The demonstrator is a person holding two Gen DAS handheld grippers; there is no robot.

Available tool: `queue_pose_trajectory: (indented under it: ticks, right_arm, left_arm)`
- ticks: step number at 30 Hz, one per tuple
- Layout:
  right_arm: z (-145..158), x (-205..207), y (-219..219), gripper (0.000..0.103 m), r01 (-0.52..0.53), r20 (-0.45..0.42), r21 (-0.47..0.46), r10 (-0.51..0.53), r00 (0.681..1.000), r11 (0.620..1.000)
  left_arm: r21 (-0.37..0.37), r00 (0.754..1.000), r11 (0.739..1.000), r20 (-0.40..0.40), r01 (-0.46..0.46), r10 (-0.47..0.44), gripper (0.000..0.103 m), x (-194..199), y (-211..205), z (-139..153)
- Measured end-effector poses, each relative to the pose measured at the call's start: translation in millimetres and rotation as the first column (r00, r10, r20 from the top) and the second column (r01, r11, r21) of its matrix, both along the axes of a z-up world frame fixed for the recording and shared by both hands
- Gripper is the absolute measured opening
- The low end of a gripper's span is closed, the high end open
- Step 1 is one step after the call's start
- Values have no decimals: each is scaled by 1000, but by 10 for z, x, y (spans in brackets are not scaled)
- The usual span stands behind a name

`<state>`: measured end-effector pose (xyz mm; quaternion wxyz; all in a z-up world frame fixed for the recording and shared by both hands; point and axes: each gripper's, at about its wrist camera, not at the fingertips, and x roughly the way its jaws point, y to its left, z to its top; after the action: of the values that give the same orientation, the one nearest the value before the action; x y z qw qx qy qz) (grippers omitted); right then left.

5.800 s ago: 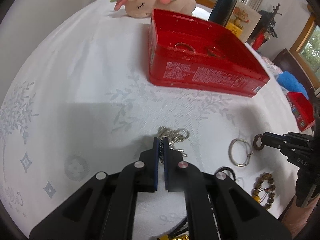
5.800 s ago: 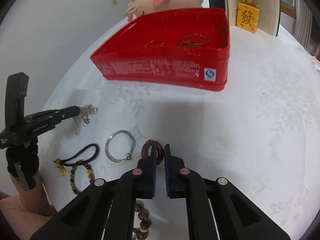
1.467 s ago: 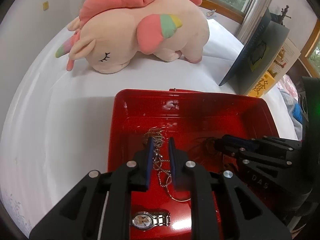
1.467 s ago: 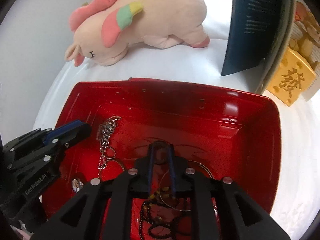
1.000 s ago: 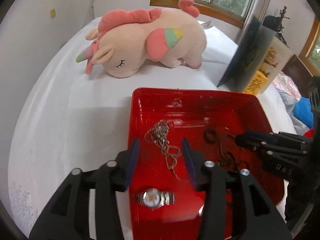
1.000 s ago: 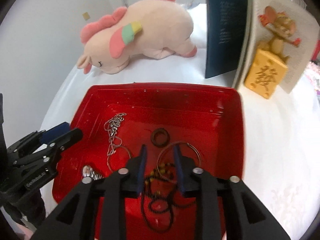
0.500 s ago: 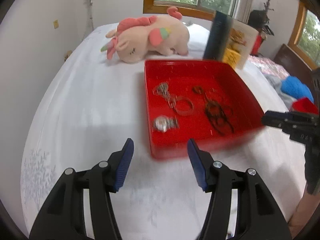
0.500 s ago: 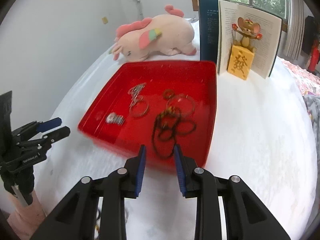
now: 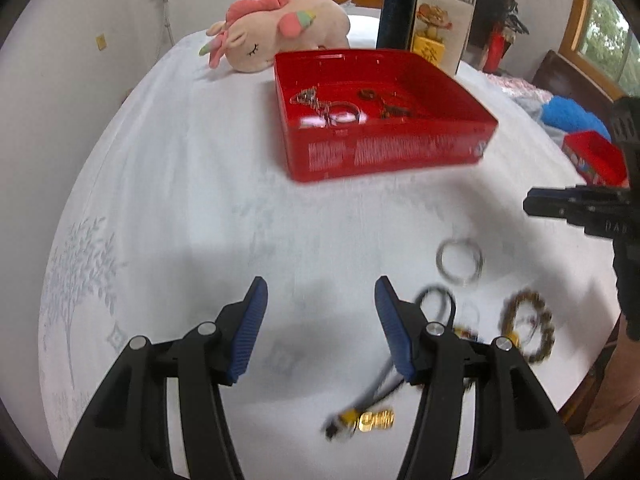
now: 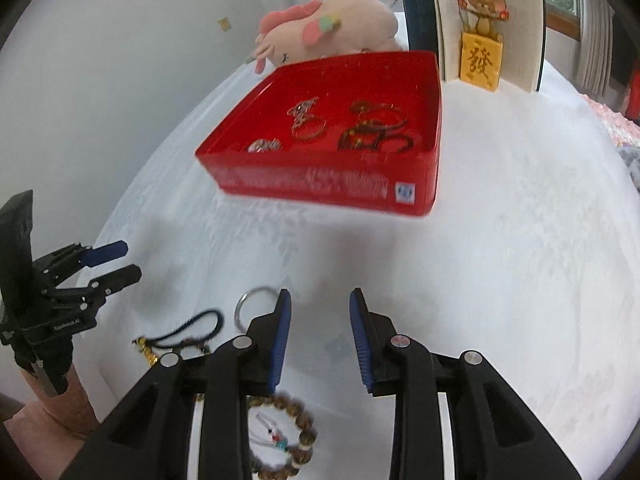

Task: Organize jewelry
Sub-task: 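Withdraw both grippers from the tin toward the remaining jewelry, then grasp the black braided cord pendant with the left gripper while the right gripper grasps the silver bangle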

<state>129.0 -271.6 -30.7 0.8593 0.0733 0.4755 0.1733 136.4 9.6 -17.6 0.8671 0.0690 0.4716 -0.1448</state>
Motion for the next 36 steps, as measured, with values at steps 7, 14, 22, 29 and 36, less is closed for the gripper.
queue_pose_trajectory:
  ticks: [7,14,22,29,36]
  right_arm:
    - [-74,-179,106,32,-36,-18,6,36,999,999]
    - [-73,-224,97,33,-29,-22,19,30,999,999]
    - [-78,-240,136,33,-34,-31,20,35,999,999]
    - [-89,-217,184,33,-40,-38,17,40,998,999]
    - [-119,-193,220,33,-45,-49,11,46,998,999]
  left_arm:
    - [30,998,998,-52,48,-46,55,-282,15,-273]
    - [52,991,994,-96,100,-94,55,-418,-18,-422]
    - [52,986,991,-122,122,-115,58,-458,-39,-501]
    - [52,981,988,-137,148,-140,58,-468,-124,-556]
    - [76,981,982,-109,170,-161,14,-537,-154,-542]
